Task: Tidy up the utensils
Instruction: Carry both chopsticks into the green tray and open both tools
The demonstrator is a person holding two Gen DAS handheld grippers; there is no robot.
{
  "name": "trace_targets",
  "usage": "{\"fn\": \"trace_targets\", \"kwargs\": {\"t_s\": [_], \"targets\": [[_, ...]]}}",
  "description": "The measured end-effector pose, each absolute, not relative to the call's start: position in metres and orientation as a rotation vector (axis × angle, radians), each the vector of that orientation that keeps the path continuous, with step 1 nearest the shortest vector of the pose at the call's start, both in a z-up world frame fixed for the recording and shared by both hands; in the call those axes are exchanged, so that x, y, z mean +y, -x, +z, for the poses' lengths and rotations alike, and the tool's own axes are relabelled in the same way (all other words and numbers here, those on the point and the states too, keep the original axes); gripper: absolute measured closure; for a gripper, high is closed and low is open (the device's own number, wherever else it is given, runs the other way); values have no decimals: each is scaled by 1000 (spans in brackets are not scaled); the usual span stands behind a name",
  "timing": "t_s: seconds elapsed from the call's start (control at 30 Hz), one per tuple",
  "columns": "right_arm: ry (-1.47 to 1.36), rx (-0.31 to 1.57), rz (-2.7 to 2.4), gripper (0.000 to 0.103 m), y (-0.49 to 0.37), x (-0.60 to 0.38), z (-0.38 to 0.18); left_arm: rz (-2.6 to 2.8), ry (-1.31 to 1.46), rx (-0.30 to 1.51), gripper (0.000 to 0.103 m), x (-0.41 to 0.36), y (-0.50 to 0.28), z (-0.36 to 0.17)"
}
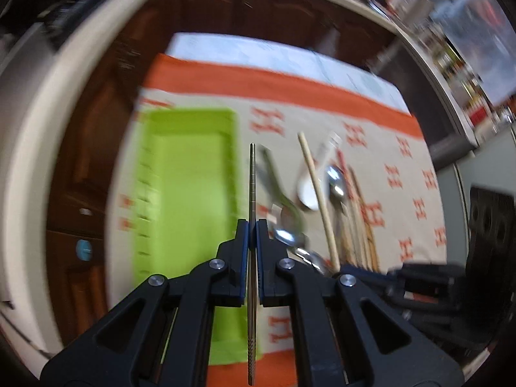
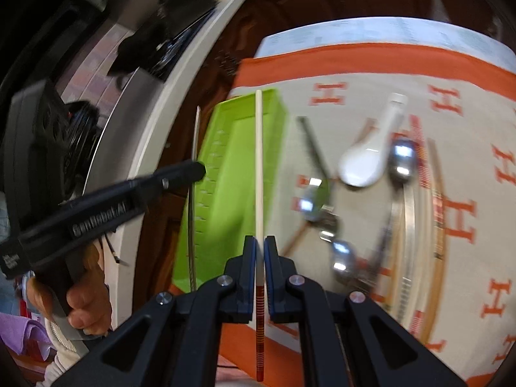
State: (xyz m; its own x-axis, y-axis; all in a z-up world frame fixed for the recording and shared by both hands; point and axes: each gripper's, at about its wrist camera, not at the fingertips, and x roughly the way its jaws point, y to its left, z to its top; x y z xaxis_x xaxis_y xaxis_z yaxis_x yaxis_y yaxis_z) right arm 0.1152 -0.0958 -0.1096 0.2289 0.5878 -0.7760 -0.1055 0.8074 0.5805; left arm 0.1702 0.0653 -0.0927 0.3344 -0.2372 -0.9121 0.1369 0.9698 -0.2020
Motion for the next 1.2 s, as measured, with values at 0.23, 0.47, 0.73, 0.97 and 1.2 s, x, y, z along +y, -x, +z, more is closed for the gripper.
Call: {"fn": "trace_targets", "kwargs": {"t_s": [0.23,0.47,0.73,0.97,1.2], "targets": [[-531,1248,541,98,-144,-43,-114,-98,129,1091,101,127,-195,-71],[-542,1293,470,98,-159,-28,-145,-59,78,1115,101,126,-209,-105],[-543,1349,429,94,-161,-31,-170,-50,28,1178,99,109,-201,-154],[-541,1327,450,91,-146,-40,-162,-23,13,1141,55,108,-181,-148],[-519,1266,468,73,-128,-53,-144,-31,51,1092,53,108,-156,-124]]}}
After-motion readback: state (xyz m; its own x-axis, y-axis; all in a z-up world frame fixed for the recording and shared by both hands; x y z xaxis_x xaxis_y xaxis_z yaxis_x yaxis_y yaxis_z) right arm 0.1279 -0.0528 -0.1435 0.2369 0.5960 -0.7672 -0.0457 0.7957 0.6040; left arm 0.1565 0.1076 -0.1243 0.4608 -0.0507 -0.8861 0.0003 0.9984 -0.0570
